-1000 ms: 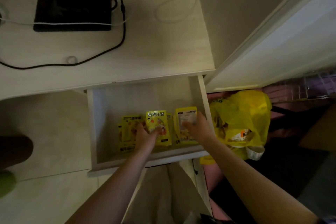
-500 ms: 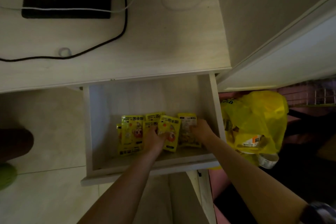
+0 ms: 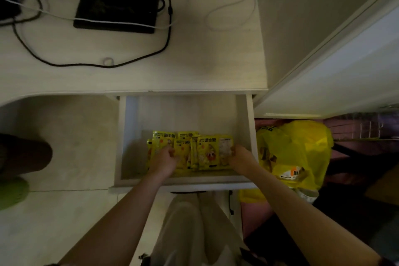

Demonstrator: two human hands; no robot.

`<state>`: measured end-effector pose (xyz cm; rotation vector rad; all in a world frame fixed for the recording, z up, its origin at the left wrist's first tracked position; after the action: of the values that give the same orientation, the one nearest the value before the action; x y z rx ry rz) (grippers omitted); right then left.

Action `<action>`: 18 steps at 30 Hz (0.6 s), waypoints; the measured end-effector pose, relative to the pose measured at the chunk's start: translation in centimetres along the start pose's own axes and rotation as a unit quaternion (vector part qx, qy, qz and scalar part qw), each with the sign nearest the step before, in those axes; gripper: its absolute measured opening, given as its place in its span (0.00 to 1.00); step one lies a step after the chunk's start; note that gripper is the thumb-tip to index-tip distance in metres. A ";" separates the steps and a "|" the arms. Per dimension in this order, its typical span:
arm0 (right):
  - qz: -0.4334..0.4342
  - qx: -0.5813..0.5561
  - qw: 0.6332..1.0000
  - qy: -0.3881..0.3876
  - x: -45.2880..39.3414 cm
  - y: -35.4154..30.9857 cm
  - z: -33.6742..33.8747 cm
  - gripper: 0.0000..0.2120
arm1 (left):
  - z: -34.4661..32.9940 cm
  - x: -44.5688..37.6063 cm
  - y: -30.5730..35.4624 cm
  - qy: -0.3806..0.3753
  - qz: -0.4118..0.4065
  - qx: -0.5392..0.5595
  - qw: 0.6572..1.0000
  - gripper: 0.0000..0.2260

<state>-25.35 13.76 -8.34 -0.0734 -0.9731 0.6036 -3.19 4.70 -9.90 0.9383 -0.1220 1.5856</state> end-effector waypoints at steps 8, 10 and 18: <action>0.142 0.118 0.983 0.017 5.7 -4.1 0.7 0.20 | 5.9 6.0 -1.9 0.099 -0.068 0.012 0.993 0.13; 0.192 0.148 0.970 0.021 7.1 -6.1 -0.3 0.19 | 7.1 7.6 -3.3 0.122 -0.066 0.026 0.990 0.13; 0.346 0.298 0.889 -0.018 12.5 -13.4 -7.3 0.16 | 10.1 12.9 -10.1 0.203 -0.056 0.065 0.975 0.11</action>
<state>-8.41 10.50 1.23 0.1496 -0.7446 1.5497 11.26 11.80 0.61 0.6891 0.3196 1.6611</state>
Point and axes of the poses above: each hand's wrist, its own x-axis away from the middle knuckle, its own z-axis out of the back of the hand, y = z × x, the point moved 5 cm from there along -x, towards the middle knuckle, and after that the axes turned 7 degrees about y, right-handed, at the moved point
